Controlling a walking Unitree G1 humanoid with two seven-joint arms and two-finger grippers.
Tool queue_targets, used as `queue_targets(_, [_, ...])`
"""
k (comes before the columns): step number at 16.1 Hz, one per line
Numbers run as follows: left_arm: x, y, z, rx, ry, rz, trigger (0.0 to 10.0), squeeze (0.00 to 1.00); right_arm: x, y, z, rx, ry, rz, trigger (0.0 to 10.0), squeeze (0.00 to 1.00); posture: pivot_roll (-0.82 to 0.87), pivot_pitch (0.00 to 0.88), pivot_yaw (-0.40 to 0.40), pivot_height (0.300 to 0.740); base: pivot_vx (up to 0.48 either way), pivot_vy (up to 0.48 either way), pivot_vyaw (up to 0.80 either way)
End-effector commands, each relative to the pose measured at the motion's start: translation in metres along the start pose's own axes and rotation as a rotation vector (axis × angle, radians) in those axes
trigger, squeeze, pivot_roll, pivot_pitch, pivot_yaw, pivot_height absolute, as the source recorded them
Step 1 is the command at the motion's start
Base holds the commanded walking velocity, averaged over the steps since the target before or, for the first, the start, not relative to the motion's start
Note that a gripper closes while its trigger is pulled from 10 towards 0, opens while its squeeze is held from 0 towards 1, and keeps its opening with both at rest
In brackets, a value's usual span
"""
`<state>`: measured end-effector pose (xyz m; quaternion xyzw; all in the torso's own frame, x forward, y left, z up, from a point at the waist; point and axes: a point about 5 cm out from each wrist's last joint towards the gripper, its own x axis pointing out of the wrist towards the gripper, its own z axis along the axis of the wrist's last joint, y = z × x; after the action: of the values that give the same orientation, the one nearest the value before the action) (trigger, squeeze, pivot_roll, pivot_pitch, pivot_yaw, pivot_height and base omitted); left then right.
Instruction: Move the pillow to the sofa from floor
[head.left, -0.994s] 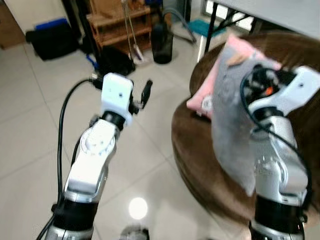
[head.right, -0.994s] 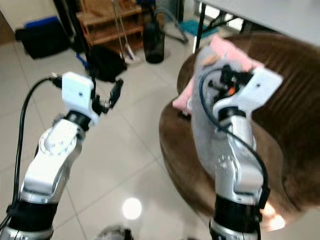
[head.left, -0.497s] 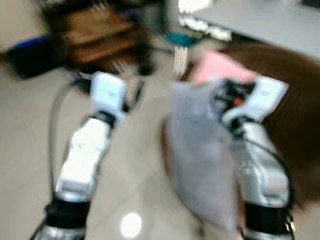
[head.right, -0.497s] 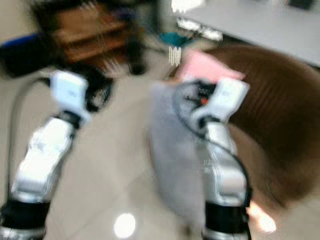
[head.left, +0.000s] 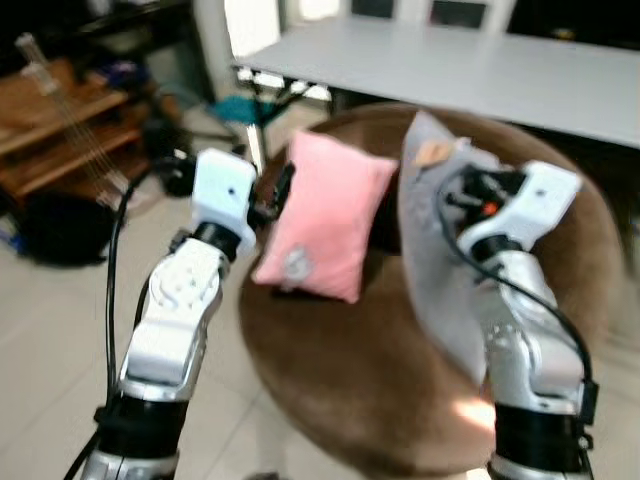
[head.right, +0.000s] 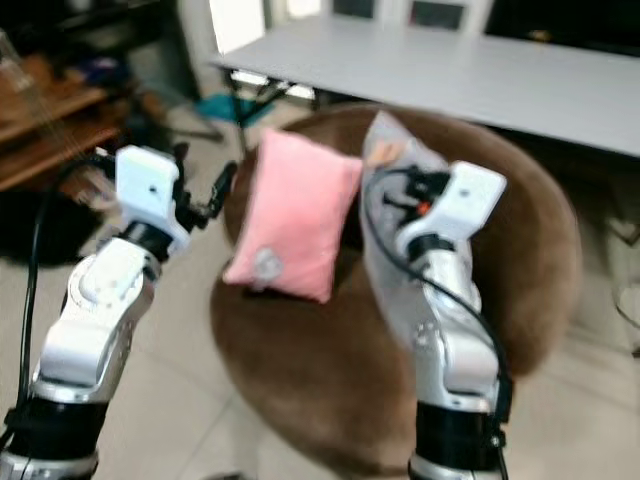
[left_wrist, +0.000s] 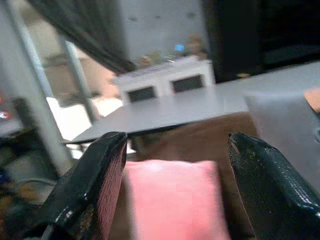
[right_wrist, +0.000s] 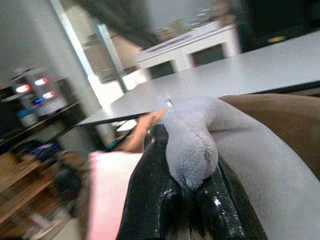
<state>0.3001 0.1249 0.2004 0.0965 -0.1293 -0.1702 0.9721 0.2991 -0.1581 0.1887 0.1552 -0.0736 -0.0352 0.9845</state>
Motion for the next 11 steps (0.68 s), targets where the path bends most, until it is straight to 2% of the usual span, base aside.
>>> queue_targets(1, [-0.002, -0.007, -0.001, 0.017, 0.019, -0.079, 10.0, 0.00, 0.001, 0.002, 0.005, 0.016, -0.021, 0.015, 10.0, 0.00, -0.02, 0.000, 0.043, 0.740, 0.000, 0.000, 0.00])
queue_targets(3, [-0.009, -0.005, -0.011, 0.063, 0.048, -0.119, 10.0, 0.00, 0.002, 0.006, -0.006, -0.013, 0.044, 0.075, 10.0, 0.00, -0.02, 0.000, 0.046, 0.740, 0.000, 0.000, 0.00])
queue_targets(5, [-0.015, 0.004, -0.017, 0.098, 0.075, -0.119, 10.0, 0.00, 0.002, 0.012, -0.008, -0.012, 0.054, 0.147, 10.0, 0.00, -0.01, 0.000, 0.045, 0.740, 0.000, 0.000, 0.00])
queue_targets(8, [-0.020, 0.009, -0.013, 0.055, 0.059, -0.146, 10.0, 0.00, 0.004, 0.023, 0.005, 0.018, 0.044, 0.239, 10.0, 0.00, -0.01, 0.006, 0.041, 0.740, 0.000, 0.000, 0.00])
queue_targets(9, [-0.022, 0.007, -0.010, 0.039, 0.044, -0.182, 10.0, 0.00, 0.004, 0.026, 0.009, 0.015, 0.048, 0.265, 10.0, 0.00, -0.01, 0.013, 0.038, 0.740, 0.000, 0.000, 0.00])
queue_targets(11, [-0.031, 0.001, -0.010, 0.034, 0.050, -0.251, 10.0, 0.00, 0.009, 0.029, 0.012, 0.074, 0.088, 0.275, 10.0, 0.00, -0.02, 0.030, 0.034, 0.740, 0.000, 0.000, 0.00])
